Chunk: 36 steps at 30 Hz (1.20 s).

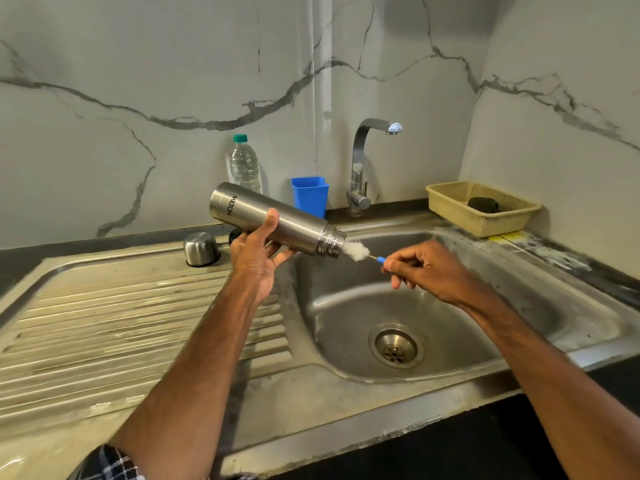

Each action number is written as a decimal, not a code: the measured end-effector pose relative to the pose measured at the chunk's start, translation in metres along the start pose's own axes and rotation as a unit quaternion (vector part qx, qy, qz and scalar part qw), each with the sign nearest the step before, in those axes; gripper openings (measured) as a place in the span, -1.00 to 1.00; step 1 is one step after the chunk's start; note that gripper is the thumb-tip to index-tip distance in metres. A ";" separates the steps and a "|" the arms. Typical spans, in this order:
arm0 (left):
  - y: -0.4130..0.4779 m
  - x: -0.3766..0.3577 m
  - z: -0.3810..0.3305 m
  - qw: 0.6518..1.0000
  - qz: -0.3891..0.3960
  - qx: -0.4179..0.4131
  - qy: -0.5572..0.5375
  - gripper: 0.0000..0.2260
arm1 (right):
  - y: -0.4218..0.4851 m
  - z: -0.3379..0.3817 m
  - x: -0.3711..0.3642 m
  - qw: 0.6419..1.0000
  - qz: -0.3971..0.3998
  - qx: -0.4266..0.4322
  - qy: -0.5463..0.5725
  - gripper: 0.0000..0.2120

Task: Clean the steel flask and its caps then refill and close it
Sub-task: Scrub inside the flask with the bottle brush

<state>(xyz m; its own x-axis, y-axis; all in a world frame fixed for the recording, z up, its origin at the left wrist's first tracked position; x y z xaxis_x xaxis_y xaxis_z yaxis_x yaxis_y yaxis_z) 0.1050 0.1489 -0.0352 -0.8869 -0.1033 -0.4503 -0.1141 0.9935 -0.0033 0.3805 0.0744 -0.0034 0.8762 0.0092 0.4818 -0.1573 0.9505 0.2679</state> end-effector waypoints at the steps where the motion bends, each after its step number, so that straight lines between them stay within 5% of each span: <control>1: 0.001 0.001 0.000 1.000 0.000 -0.001 0.002 -0.44 | 0.000 -0.002 0.002 1.000 -0.005 0.001 -0.031 -0.86; 6: -0.007 -0.027 0.010 0.999 0.035 0.003 0.017 -0.47 | 0.007 -0.003 0.005 0.989 -0.080 0.022 -0.120 -0.81; 21: -0.009 -0.029 0.016 0.998 0.042 0.027 0.024 -0.43 | 0.012 0.008 -0.025 0.996 -0.038 -0.016 -0.076 -0.61; 26: -0.002 -0.013 0.003 0.999 0.028 0.001 -0.016 -0.25 | 0.002 -0.009 0.007 0.999 -0.040 -0.027 -0.024 -0.54; 36: -0.005 -0.021 0.003 0.999 0.044 0.003 -0.003 -0.43 | 0.003 -0.003 0.016 0.996 -0.086 -0.002 0.011 -0.69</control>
<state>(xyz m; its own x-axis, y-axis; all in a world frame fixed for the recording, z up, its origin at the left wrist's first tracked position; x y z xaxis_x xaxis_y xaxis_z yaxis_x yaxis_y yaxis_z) 0.1254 0.1460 -0.0285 -0.8904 -0.0150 -0.4550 -0.0333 0.9989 0.0322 0.3950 0.0786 0.0030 0.8996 -0.1465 0.4114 -0.0034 0.9397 0.3419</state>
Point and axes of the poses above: each hand's wrist, its own y-axis towards the middle knuckle, its own x-axis out of the back of the hand, z = x × y, the point moved 10 cm from there along y, towards the middle knuckle, and after that the axes turned 13 degrees about y, right-handed, at the moved point
